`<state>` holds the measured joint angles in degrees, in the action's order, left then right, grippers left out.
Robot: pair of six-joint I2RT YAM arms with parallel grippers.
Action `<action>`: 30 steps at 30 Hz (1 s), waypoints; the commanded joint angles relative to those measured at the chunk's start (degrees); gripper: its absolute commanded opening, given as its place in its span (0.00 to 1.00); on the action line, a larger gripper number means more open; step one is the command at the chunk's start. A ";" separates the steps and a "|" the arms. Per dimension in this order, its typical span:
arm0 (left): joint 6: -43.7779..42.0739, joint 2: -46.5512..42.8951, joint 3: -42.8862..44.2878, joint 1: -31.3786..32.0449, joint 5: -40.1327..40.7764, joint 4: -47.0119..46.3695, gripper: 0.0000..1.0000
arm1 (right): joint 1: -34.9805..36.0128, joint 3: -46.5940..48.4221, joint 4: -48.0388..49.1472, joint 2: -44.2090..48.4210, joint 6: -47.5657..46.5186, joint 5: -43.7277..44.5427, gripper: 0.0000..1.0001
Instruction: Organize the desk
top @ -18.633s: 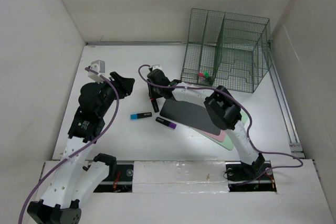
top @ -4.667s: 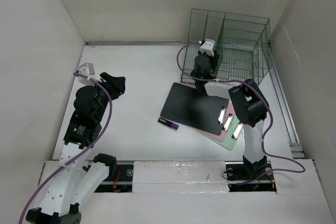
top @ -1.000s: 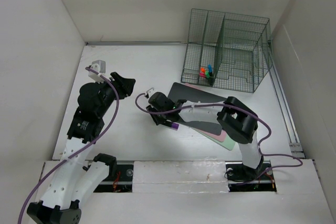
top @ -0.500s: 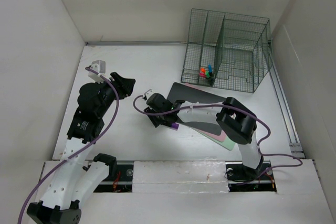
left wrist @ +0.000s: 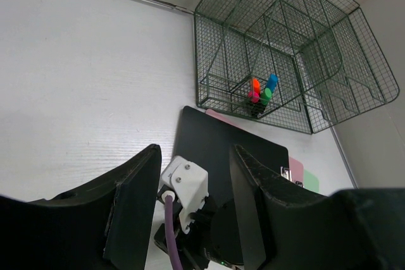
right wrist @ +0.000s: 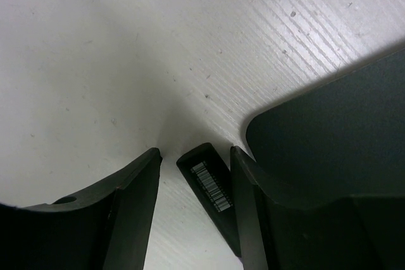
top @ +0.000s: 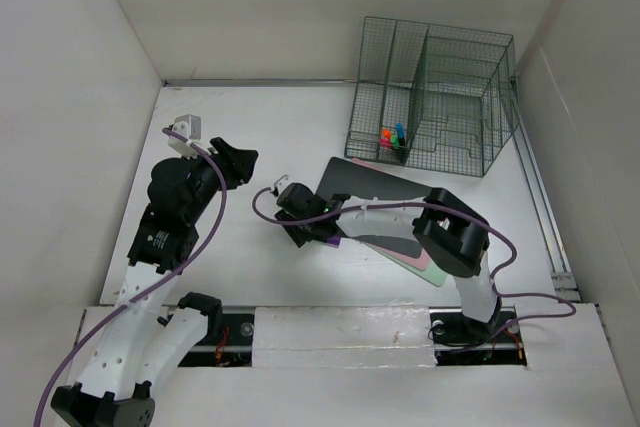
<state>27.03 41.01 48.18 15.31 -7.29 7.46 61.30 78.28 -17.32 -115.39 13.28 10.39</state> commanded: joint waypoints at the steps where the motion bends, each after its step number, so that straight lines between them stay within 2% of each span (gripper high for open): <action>1: -0.75 -1.02 0.42 -0.11 -0.01 -2.19 0.43 | 0.67 -0.58 -5.27 1.40 -0.09 -0.64 0.54; 5: -0.66 -1.20 0.24 -0.11 -0.09 -2.28 0.43 | 0.67 0.03 -5.62 0.44 -0.62 0.06 0.53; 9: -0.66 -1.37 0.33 -0.11 -0.18 -2.28 0.43 | 0.67 1.17 -6.41 -0.97 -0.88 0.07 0.45; 14: -0.66 -1.38 0.24 -0.11 -0.09 -2.19 0.43 | 0.67 0.99 -4.92 -1.06 -1.06 0.24 0.43; 17: -0.66 -1.38 0.42 -0.11 -0.09 -2.19 0.43 | 0.67 1.87 -4.56 -2.03 -0.71 1.12 0.35; 18: -0.66 -1.38 0.25 -0.11 -0.18 -2.28 0.43 | 0.67 2.66 -4.74 -2.12 -0.62 1.90 0.27; 19: -0.66 -1.46 0.24 -0.11 -0.09 -2.28 0.43 | 0.67 2.84 -4.91 -1.86 -0.53 2.26 0.24; 24: -0.75 -1.64 0.33 -0.11 -0.18 -2.28 0.43 | -0.13 1.70 -3.07 2.27 0.69 3.93 0.19; 30: -0.57 -1.55 0.24 -0.11 -0.45 -2.37 0.43 | -5.56 -2.60 2.11 11.22 4.12 3.06 0.15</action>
<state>27.03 40.25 48.18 15.31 -7.31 7.49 58.87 76.34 -19.20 -111.15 14.87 12.45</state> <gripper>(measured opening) 0.432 0.338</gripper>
